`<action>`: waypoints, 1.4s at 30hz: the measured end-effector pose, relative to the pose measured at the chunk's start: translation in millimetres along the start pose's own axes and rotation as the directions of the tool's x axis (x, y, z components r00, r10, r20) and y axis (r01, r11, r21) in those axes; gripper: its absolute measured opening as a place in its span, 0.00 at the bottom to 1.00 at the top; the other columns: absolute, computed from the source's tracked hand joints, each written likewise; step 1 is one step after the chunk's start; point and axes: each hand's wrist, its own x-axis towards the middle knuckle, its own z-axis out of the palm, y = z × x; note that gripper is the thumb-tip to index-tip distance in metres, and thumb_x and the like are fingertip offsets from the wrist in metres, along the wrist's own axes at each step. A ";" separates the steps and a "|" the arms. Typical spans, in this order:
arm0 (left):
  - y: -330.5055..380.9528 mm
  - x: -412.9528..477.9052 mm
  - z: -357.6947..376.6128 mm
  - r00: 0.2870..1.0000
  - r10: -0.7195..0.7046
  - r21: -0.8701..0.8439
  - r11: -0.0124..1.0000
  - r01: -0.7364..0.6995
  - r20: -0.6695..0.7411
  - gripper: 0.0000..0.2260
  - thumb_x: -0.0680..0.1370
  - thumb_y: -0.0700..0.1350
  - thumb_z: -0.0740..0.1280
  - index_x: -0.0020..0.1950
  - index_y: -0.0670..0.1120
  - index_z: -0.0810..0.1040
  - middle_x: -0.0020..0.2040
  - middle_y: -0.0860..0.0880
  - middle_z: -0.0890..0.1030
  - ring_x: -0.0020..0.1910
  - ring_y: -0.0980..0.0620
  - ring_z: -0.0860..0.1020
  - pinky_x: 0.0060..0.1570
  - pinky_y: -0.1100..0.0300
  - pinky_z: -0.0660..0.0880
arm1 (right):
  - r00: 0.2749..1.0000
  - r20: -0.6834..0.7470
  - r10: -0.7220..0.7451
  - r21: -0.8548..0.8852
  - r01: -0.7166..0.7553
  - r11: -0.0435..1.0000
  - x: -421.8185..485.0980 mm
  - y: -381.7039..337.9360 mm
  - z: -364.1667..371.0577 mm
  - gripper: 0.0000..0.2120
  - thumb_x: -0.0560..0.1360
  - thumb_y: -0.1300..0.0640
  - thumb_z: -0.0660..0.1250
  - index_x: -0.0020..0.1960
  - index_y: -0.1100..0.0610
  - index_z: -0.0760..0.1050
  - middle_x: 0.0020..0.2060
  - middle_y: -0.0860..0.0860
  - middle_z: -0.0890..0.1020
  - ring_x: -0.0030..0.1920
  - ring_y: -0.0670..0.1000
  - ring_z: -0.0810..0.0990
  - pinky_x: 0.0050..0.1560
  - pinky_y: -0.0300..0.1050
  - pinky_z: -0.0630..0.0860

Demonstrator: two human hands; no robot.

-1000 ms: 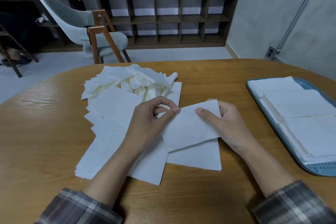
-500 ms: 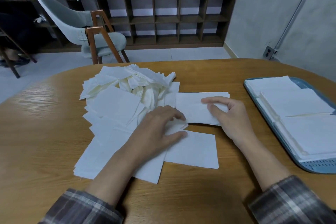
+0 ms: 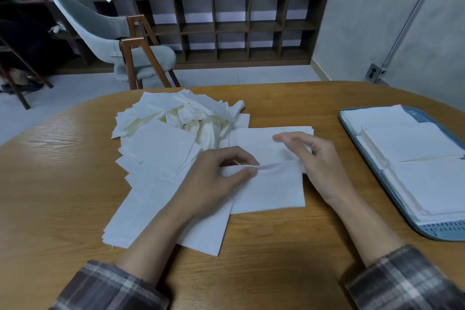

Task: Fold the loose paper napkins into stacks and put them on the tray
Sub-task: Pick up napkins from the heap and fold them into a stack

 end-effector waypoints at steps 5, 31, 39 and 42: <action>4.8 1.6 -0.6 0.986 -0.054 -0.188 0.982 0.023 -0.158 0.02 0.77 0.43 0.78 0.49 0.50 0.88 0.48 0.56 0.87 0.52 0.56 0.84 0.52 0.62 0.78 | 0.989 0.131 0.073 0.188 -0.097 0.977 -8.4 -5.4 4.9 0.14 0.78 0.46 0.74 0.54 0.56 0.87 0.50 0.51 0.89 0.52 0.48 0.87 0.51 0.42 0.78; 7.9 2.0 -2.0 0.949 -0.104 -0.190 0.981 0.047 -0.299 0.06 0.75 0.43 0.80 0.50 0.48 0.86 0.43 0.51 0.88 0.33 0.65 0.78 0.34 0.73 0.67 | 0.982 0.188 0.033 0.239 -0.079 0.968 -11.4 -14.1 7.6 0.24 0.76 0.60 0.75 0.68 0.45 0.73 0.48 0.53 0.87 0.47 0.51 0.86 0.43 0.42 0.81; -4.9 3.2 -29.1 0.998 0.023 0.402 0.915 -0.046 0.062 0.21 0.74 0.56 0.79 0.64 0.58 0.78 0.54 0.61 0.81 0.53 0.60 0.79 0.48 0.71 0.71 | 0.996 0.081 0.047 -0.080 -0.040 0.996 -4.1 1.0 6.6 0.13 0.80 0.65 0.71 0.52 0.49 0.88 0.52 0.37 0.87 0.58 0.36 0.82 0.58 0.32 0.72; -4.1 1.8 -43.8 0.981 -0.090 0.410 0.912 0.013 0.169 0.18 0.68 0.57 0.83 0.55 0.57 0.83 0.49 0.63 0.82 0.49 0.60 0.78 0.45 0.70 0.72 | 0.998 0.030 0.062 -0.100 -0.058 0.993 -1.7 7.6 5.2 0.13 0.80 0.64 0.70 0.52 0.47 0.88 0.52 0.35 0.87 0.59 0.35 0.81 0.61 0.33 0.72</action>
